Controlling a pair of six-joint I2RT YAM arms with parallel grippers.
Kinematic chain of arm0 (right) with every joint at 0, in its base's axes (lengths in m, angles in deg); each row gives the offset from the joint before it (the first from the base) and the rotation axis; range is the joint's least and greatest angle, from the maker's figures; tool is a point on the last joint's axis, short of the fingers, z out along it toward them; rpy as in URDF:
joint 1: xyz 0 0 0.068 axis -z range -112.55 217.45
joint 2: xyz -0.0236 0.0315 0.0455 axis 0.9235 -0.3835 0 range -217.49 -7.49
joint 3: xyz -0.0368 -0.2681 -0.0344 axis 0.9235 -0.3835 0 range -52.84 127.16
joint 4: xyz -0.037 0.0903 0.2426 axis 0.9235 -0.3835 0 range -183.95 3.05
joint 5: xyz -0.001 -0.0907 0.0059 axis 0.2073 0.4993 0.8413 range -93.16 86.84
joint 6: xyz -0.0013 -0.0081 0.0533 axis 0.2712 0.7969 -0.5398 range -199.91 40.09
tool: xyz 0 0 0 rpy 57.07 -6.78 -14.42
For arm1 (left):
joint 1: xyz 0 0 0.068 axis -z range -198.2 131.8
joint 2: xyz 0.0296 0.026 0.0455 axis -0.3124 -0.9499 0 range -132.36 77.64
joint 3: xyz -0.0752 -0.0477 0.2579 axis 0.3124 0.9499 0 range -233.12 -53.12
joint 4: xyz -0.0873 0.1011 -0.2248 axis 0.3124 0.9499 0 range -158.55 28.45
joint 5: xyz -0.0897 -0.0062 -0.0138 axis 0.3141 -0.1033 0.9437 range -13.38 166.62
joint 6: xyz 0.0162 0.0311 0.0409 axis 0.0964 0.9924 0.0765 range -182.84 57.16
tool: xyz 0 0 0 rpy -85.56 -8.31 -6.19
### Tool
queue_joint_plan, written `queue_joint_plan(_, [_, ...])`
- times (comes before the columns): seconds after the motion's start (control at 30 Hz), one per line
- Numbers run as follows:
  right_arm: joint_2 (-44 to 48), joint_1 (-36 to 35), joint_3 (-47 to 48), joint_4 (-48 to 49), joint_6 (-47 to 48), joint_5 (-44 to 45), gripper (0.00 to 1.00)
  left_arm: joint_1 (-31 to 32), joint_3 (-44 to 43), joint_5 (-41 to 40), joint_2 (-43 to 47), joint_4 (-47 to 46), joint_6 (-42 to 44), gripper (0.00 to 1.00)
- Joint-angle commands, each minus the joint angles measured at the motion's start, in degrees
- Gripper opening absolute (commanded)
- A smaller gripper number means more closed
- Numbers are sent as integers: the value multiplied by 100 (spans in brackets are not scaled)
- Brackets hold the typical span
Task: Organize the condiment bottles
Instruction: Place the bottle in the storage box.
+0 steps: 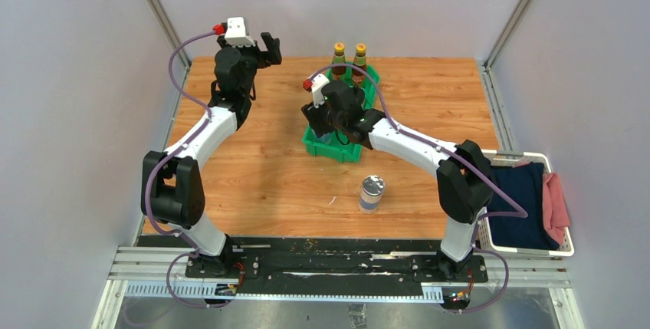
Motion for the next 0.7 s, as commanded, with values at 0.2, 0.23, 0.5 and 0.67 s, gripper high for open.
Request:
queue_joint_plan(0.2, [-82,-22,70,338,-41,-63,0,-43,58,45,-125,-179,-49,95])
queue_joint_plan(0.23, [-89,-17,79,341,-43,-72,0,-43,58,45,-122,-179,-49,95])
queue_joint_plan(0.5, [-134,0,85,336,-23,-101,0,-43,61,71,-143,-182,-58,95])
queue_joint_plan(0.67, [-149,26,108,335,-19,-112,0,-43,58,86,-146,-188,-71,95])
